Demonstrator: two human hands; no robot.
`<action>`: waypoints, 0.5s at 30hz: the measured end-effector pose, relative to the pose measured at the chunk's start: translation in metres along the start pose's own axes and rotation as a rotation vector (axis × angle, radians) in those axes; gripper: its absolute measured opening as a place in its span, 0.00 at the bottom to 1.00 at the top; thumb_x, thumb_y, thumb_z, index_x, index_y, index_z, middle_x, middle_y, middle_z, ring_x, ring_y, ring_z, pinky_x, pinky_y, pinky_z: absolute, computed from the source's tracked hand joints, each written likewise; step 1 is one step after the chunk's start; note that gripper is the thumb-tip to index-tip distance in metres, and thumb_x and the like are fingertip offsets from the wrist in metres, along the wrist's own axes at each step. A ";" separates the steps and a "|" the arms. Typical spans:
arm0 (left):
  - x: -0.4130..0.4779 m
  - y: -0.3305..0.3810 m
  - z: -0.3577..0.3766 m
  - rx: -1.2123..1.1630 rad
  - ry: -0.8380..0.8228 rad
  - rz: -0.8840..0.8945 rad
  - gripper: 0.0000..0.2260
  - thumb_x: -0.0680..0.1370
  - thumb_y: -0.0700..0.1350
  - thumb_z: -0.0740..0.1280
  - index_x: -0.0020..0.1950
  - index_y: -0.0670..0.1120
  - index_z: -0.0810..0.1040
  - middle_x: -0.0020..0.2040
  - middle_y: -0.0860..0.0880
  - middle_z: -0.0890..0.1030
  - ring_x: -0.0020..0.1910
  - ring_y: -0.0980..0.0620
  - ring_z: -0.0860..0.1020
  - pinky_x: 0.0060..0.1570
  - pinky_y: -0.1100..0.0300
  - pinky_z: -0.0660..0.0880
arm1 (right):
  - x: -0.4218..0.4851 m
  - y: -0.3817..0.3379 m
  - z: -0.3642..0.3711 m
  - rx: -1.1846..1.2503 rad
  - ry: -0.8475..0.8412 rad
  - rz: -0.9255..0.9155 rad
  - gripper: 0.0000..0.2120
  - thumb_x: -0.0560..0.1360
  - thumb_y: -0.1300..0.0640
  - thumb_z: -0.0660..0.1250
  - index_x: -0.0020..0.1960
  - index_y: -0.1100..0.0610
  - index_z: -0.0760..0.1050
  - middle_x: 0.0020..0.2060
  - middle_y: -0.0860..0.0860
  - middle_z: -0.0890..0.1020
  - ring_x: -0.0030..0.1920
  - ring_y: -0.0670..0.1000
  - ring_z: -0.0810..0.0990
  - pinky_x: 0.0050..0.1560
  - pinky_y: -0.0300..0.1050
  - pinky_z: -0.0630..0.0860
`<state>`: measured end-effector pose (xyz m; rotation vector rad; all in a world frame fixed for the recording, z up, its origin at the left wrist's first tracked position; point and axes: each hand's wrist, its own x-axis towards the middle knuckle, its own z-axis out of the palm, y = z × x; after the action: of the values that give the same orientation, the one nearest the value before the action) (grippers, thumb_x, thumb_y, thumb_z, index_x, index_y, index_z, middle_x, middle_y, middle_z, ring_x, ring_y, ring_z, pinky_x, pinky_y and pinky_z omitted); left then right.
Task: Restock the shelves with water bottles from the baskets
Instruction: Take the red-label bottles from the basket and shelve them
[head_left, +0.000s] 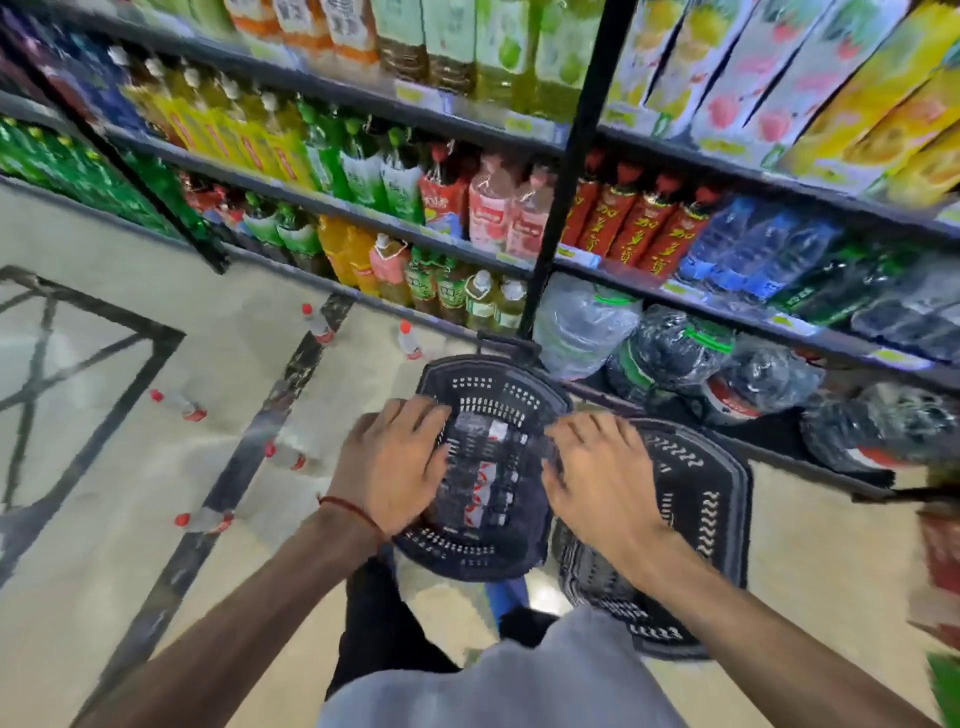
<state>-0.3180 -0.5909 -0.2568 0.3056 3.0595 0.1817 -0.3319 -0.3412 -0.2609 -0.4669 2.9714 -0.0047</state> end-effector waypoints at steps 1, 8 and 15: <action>0.013 -0.009 0.002 0.010 -0.022 0.052 0.17 0.76 0.49 0.70 0.63 0.48 0.79 0.59 0.47 0.80 0.54 0.43 0.80 0.47 0.47 0.79 | 0.001 -0.005 0.001 -0.003 -0.008 0.060 0.17 0.77 0.46 0.61 0.59 0.51 0.81 0.56 0.51 0.82 0.60 0.56 0.77 0.65 0.54 0.72; 0.083 -0.054 -0.007 0.028 -0.109 0.520 0.22 0.78 0.55 0.55 0.65 0.47 0.77 0.60 0.48 0.79 0.59 0.43 0.77 0.51 0.47 0.78 | -0.016 -0.064 -0.001 0.068 0.061 0.554 0.12 0.75 0.50 0.67 0.54 0.53 0.83 0.51 0.52 0.83 0.58 0.58 0.78 0.63 0.56 0.72; 0.101 -0.061 -0.003 0.098 -0.164 0.835 0.21 0.80 0.54 0.56 0.68 0.47 0.77 0.62 0.47 0.78 0.57 0.43 0.77 0.50 0.48 0.75 | -0.046 -0.116 0.011 0.126 0.099 0.837 0.11 0.75 0.51 0.67 0.54 0.53 0.82 0.50 0.52 0.83 0.56 0.59 0.78 0.60 0.55 0.72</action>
<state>-0.4284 -0.6305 -0.2662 1.4923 2.5850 0.0332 -0.2517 -0.4379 -0.2630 0.8151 2.9821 -0.1291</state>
